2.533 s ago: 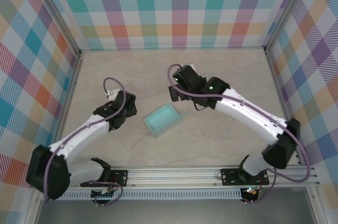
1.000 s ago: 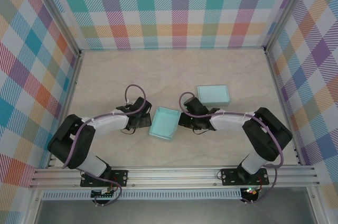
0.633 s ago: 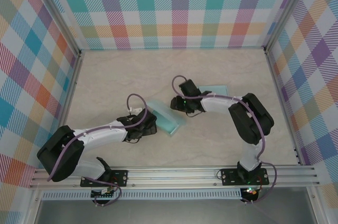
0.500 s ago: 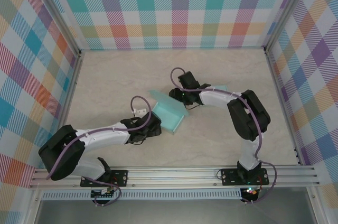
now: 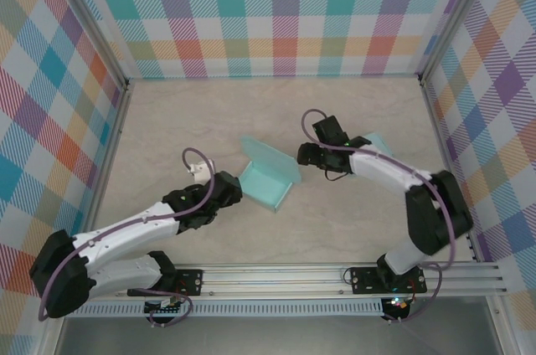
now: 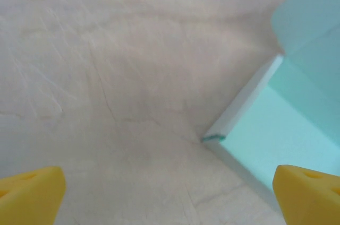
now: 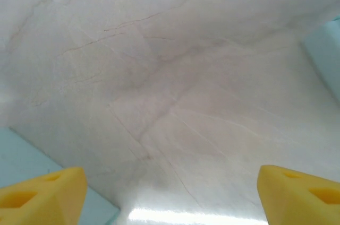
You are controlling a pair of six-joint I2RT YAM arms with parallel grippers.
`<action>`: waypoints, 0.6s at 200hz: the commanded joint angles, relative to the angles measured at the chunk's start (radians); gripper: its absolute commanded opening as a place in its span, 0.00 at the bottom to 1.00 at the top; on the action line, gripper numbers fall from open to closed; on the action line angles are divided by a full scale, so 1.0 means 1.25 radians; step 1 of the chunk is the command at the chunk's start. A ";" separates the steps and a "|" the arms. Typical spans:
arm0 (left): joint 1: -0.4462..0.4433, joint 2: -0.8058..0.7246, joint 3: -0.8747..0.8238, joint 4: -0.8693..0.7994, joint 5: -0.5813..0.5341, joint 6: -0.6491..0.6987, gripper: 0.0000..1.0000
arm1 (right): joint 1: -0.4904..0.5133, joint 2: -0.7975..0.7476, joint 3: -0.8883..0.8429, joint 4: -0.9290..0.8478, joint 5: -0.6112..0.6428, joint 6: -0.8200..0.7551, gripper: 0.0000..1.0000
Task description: Fold the paper box
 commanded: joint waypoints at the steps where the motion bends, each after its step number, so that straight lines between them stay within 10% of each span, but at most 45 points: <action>1: 0.070 -0.038 -0.004 0.077 0.075 0.127 1.00 | 0.006 -0.115 -0.075 -0.057 0.057 0.009 0.95; 67: 0.307 0.017 0.001 0.379 0.480 0.605 0.96 | 0.058 -0.430 -0.250 0.007 -0.049 -0.026 0.92; 120: 0.380 0.174 0.058 0.444 0.721 0.848 0.90 | 0.169 -0.427 -0.258 0.075 -0.041 -0.080 0.81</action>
